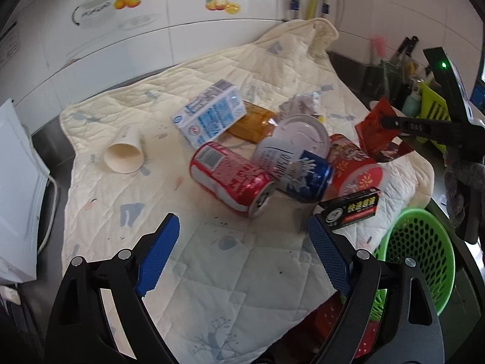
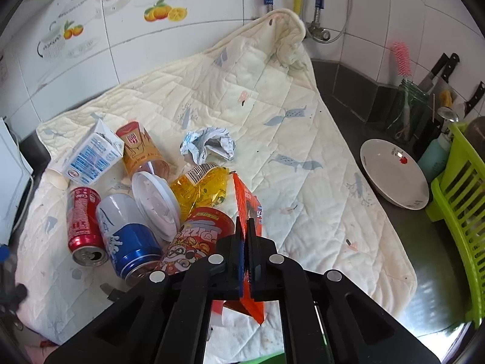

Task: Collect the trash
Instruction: 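Grasp the black glue box with the left tool while the right tool carries the bag to the basket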

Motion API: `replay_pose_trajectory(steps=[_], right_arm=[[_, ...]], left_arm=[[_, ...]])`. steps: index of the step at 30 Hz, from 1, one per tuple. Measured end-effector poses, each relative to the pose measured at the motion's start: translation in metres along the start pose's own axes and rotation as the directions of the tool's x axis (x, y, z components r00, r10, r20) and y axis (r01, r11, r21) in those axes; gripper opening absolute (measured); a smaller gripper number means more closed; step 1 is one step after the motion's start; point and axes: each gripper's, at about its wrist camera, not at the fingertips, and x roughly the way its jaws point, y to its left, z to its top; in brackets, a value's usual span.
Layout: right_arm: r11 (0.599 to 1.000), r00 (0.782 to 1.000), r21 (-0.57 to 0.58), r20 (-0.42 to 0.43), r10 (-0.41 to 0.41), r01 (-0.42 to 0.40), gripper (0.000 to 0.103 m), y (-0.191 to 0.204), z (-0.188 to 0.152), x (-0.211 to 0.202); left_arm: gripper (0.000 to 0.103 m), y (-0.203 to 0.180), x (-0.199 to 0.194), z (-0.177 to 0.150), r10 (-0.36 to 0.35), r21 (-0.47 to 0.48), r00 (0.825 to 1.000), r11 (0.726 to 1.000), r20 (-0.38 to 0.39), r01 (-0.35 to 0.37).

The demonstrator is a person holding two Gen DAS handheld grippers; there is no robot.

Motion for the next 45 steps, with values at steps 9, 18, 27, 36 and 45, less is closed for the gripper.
replay_pose_trajectory(steps=[9,18,27,36,45], right_arm=[[0.998,0.998,0.042,0.038,0.05,-0.051,0.002,-0.01,-0.014,-0.042],[0.996,0.997,0.075,0.059,0.051,-0.056,0.002,-0.021,-0.046,-0.087],[0.991,1.0,0.13,0.011,0.015,-0.017,0.002,-0.039,-0.093,-0.114],[0.98,0.997,0.199,-0.075,0.001,0.014,0.002,-0.056,-0.138,-0.111],[0.964,0.99,0.265,-0.141,0.003,0.035,0.007,-0.069,-0.171,-0.103]], left_arm=[[0.08,-0.057,0.027,0.009,-0.29,0.273,0.956,0.918,-0.035,0.289],[0.071,-0.076,0.077,0.02,-0.408,0.341,0.898,0.831,-0.163,0.44],[0.063,-0.084,0.099,0.017,-0.429,0.399,0.873,0.777,-0.233,0.488],[0.044,-0.091,0.105,0.009,-0.42,0.427,0.868,0.756,-0.266,0.497],[0.041,-0.103,0.104,-0.002,-0.382,0.469,0.884,0.75,-0.27,0.467]])
